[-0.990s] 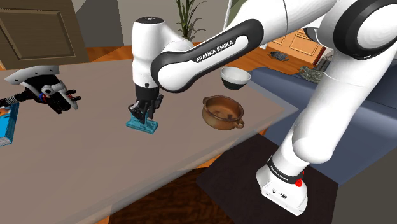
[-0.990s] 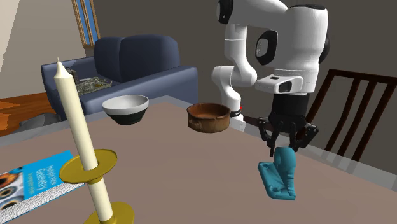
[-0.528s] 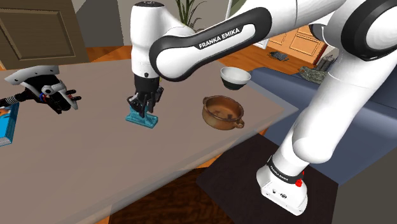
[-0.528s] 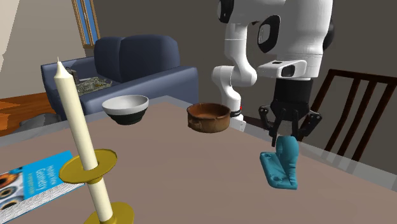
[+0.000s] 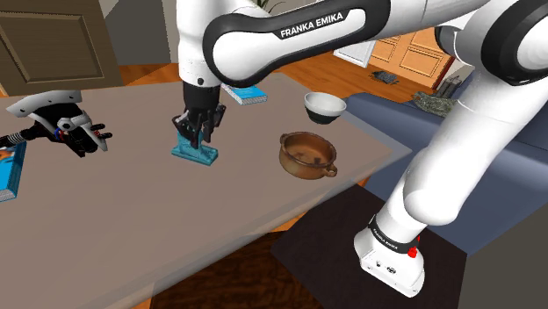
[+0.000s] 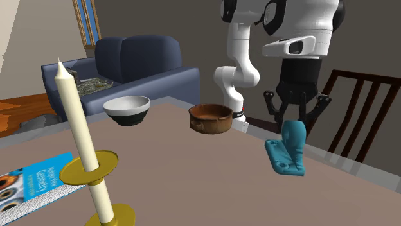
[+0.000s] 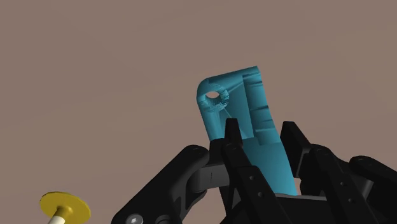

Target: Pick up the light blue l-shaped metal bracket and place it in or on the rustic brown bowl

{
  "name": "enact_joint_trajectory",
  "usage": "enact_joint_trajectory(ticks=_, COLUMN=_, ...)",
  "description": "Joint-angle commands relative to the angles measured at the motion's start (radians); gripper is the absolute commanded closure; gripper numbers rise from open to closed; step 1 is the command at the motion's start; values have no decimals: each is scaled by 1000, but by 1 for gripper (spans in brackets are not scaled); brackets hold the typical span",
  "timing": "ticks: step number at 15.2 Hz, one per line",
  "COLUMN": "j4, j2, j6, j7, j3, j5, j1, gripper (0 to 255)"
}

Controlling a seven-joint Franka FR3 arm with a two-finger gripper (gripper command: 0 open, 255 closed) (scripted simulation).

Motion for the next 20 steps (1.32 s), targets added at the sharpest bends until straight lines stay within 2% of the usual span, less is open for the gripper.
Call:
enact_joint_trajectory(ticks=1, j4=20, j2=-4, j6=-23, j7=-3, j3=0, j5=3, j1=0, gripper=255)
enact_joint_trajectory(ticks=13, j4=153, j2=-24, j6=-173, j7=-14, j3=-2, j5=15, j1=-2, gripper=255)
enact_joint_trajectory(ticks=20, j4=-116, j2=-304, j6=-163, j7=-186, j3=-94, j5=141, j1=-37, gripper=255)
